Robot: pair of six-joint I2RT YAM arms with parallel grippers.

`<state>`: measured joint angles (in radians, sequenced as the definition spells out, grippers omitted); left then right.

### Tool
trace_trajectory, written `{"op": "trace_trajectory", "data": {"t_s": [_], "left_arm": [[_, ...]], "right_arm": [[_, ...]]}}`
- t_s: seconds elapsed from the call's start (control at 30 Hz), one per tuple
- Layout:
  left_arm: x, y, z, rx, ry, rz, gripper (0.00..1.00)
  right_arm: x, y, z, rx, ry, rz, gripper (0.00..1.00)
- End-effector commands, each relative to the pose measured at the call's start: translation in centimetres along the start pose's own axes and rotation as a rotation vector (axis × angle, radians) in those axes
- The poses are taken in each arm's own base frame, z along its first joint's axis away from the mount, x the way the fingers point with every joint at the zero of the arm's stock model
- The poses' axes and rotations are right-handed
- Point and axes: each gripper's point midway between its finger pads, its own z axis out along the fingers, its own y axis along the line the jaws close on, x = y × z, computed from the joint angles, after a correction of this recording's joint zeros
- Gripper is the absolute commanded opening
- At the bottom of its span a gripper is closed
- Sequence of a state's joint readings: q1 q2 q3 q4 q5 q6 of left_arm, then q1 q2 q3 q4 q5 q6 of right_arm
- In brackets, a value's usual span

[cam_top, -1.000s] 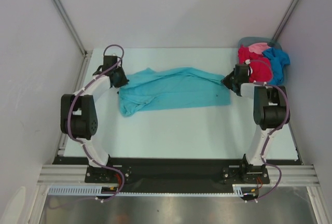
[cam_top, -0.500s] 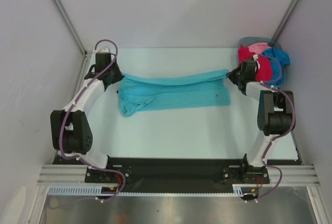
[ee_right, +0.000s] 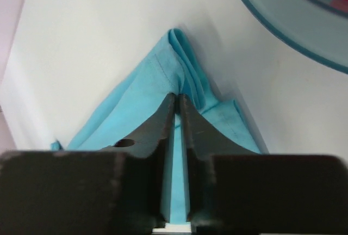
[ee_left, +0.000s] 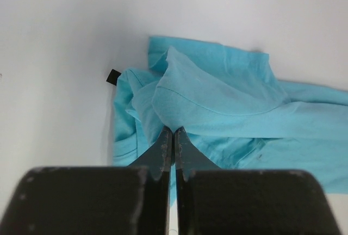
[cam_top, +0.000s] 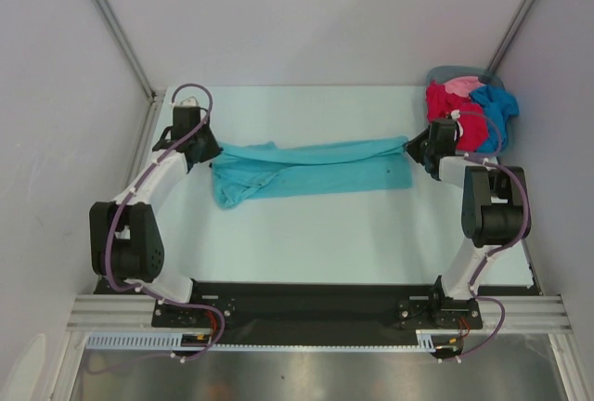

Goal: Fold and stack the t-shirts
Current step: Fold the tshirt

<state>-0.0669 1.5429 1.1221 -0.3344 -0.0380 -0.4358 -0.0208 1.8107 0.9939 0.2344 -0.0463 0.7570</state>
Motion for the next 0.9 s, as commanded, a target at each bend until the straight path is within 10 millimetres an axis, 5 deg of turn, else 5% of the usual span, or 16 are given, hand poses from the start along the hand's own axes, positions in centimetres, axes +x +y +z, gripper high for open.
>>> {"op": "trace_trajectory", "data": {"t_s": [0.0, 0.03, 0.1, 0.13, 0.33, 0.57, 0.6, 0.73, 0.87], "left_arm": [[-0.5, 0.0, 0.4, 0.002, -0.02, -0.005, 0.3], [-0.7, 0.0, 0.4, -0.004, -0.021, -0.011, 0.52], [-0.3, 0.1, 0.5, -0.012, -0.001, -0.012, 1.0], [-0.1, 0.0, 0.7, -0.008, 0.011, -0.01, 1.0], [-1.1, -0.5, -0.2, 0.006, -0.025, -0.034, 1.0], [-3.5, -2.6, -4.4, 0.096, -0.112, -0.05, 1.0], [-3.0, -3.1, -5.0, 0.125, -0.104, -0.068, 1.0], [1.7, -3.9, -5.3, 0.138, -0.032, -0.062, 1.0], [5.1, -2.6, -3.9, 0.042, 0.015, -0.059, 1.0]], "right_arm": [[-1.2, 1.1, -0.5, -0.036, -0.055, 0.014, 0.16], [-1.1, 1.1, -0.5, -0.034, -0.051, 0.017, 0.4], [-0.9, 1.0, -0.5, -0.027, -0.038, 0.018, 0.65], [-0.9, 1.0, -0.5, -0.027, -0.036, 0.016, 0.74], [-3.5, 3.0, -2.4, -0.055, -0.108, -0.002, 0.79], [-5.8, 6.8, -5.6, -0.109, -0.129, -0.037, 0.79], [-5.4, 8.5, -5.9, -0.128, -0.111, -0.06, 0.79], [-2.7, 7.1, -5.8, -0.052, -0.002, -0.049, 0.79], [-1.0, 5.2, -6.4, -0.036, 0.018, -0.051, 0.79]]}}
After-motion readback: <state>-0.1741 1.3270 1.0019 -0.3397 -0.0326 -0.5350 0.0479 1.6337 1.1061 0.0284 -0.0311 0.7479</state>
